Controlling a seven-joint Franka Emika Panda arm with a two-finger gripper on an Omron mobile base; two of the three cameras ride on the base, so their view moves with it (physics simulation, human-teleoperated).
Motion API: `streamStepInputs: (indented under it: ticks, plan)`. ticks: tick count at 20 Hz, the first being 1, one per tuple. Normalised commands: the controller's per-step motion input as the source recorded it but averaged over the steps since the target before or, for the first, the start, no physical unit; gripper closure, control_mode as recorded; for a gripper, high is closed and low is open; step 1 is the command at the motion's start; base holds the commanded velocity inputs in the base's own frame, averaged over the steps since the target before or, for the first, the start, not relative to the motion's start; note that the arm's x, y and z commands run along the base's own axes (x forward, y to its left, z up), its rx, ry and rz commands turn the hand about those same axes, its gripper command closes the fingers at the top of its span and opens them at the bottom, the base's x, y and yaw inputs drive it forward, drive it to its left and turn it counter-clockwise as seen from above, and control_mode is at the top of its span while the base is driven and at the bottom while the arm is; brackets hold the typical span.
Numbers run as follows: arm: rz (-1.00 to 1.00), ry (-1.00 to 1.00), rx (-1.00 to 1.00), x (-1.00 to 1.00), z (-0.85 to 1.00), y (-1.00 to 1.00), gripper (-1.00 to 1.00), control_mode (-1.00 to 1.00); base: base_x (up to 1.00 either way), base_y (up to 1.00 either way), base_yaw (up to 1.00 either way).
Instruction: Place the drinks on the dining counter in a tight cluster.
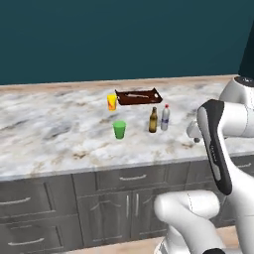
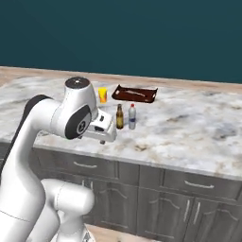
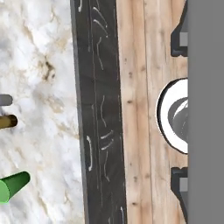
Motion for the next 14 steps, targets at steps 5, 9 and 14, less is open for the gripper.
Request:
streamStepInputs:
  ticks: [5, 9, 14]
  plan:
    - [0.00, 0.00, 0.00, 0.00, 0.00, 0.00, -1.00, 1.00, -0.10, 0.39, 0.83]
    - [0.00, 0.00, 0.00, 0.00, 0.00, 0.00, -1.00, 1.00, 0.00, 0.21, 1.00]
    - [0.00, 0.00, 0.00, 0.00, 0.00, 0.00, -1.00, 1.00, 0.00, 0.16, 1.00]
